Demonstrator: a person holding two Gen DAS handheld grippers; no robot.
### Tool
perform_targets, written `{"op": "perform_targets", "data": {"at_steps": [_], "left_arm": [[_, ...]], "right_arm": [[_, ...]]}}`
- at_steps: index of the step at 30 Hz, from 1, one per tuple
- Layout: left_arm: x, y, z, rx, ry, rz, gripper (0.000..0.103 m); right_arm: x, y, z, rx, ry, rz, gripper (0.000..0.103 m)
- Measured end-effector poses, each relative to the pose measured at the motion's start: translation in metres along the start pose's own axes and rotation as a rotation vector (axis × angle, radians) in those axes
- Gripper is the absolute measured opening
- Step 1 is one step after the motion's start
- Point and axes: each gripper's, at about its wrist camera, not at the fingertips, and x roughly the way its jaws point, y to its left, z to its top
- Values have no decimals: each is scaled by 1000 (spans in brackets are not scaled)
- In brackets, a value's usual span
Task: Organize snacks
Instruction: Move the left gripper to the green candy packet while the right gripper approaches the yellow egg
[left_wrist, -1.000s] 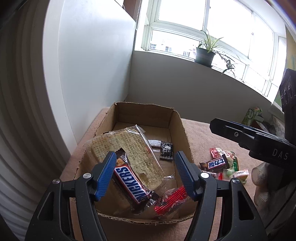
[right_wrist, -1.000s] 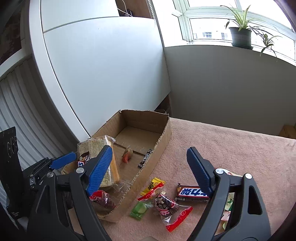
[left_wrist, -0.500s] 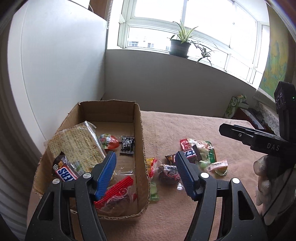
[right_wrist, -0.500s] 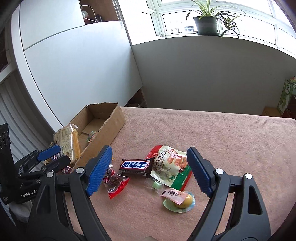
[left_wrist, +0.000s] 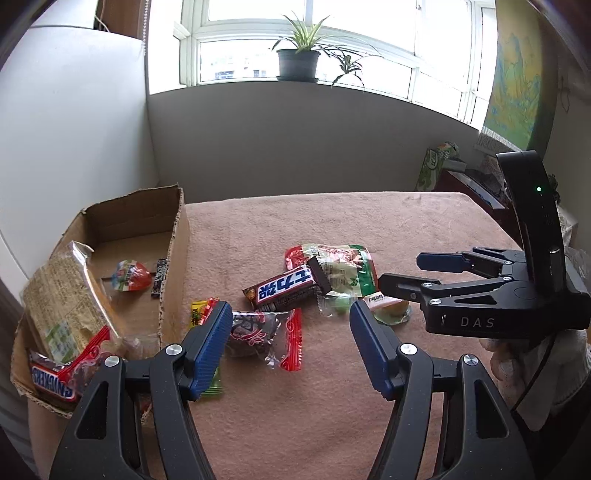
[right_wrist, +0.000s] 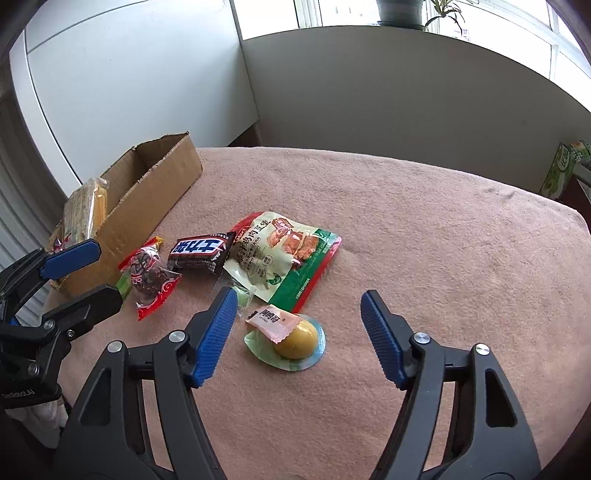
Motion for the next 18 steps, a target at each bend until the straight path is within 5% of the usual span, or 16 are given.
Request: {"op": "perform_targets", "data": {"at_steps": [10,18], "left_arm": [[19,-17,-2,34,53,-28,51],[26,-11,6,-3,58,-43,50]], "right_arm": [[4,2,-12,-57,32,-1,66],[15,16,-20,-146,77,-43,56]]}}
